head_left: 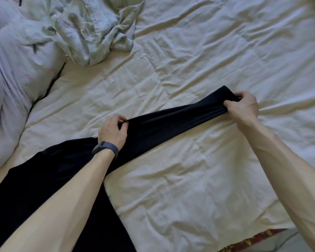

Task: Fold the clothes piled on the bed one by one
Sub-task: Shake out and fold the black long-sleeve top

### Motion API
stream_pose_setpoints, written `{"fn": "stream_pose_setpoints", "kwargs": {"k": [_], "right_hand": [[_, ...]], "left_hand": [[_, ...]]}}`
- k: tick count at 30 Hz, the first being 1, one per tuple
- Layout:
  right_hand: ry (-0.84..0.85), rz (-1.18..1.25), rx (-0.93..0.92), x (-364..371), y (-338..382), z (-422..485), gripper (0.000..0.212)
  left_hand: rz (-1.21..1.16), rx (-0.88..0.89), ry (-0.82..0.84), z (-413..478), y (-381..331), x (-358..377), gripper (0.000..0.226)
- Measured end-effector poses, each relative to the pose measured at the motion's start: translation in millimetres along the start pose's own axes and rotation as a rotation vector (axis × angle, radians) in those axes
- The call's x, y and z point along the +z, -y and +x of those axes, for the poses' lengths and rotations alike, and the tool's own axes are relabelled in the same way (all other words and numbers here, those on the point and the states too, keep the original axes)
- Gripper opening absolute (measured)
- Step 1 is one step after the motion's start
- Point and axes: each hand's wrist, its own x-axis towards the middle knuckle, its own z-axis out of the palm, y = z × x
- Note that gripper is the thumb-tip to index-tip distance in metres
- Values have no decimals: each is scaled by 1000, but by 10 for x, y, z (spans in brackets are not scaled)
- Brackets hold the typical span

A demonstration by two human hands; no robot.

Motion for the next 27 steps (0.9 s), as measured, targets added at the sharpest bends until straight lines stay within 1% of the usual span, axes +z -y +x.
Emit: {"fn": "stream_pose_setpoints", "kwargs": {"k": [1, 3, 5, 7, 8, 9, 10, 11, 12, 14, 16, 17, 19, 20, 22, 24, 25, 26, 27], "right_hand": [[-2, 24, -1, -18, -16, -17, 41], [-12, 43, -36, -22, -43, -75, 51], [-101, -34, -134, 6, -56, -188, 59], [-238, -215, -347, 67, -45, -353, 57], [-282, -295, -498, 125, -49, -445, 51], [-292, -354, -660, 198, -61, -534, 44], [-265, -400, -810, 276, -96, -610, 38], [-212, -443, -922, 346, -149, -682, 33], [-149, -496, -978, 403, -213, -727, 33], [-33, -608, -945, 464, -353, -748, 41], [-2, -640, -919, 447, -470, -727, 44], [-26, -647, -937, 418, -525, -712, 43], [-109, -686, -986, 332, -631, -675, 34], [-152, -707, -1001, 285, -677, -658, 28], [-203, -730, -980, 196, -744, -666, 21], [-188, -693, -928, 118, -781, -708, 12], [-160, -638, -884, 82, -790, -734, 7], [-126, -554, -806, 50, -789, -756, 3], [-105, -448, -688, 16, -772, -760, 6]], "left_hand": [[18, 12, 7, 21, -35, 16, 10], [133, 66, 5, 3, -85, 98, 29], [203, 126, -93, -103, -142, 179, 44], [228, 251, -189, -290, -219, 277, 45], [242, 325, -227, -387, -253, 345, 42], [250, 399, -242, -476, -287, 418, 39], [253, 461, -226, -549, -321, 493, 36], [257, 502, -179, -610, -359, 555, 34], [268, 518, -120, -655, -399, 609, 35], [279, 518, -53, -695, -458, 679, 38], [268, 574, -78, -682, -481, 690, 31], [270, 630, -98, -663, -481, 678, 23], [289, 749, -131, -615, -458, 631, 6], [288, 789, -134, -601, -444, 605, 2], [267, 848, -81, -619, -425, 554, 5], [258, 908, 5, -658, -444, 504, 7], [255, 911, 36, -663, -475, 482, 9], [238, 888, 46, -653, -529, 467, 12], [200, 842, 42, -623, -611, 457, 15]]}}
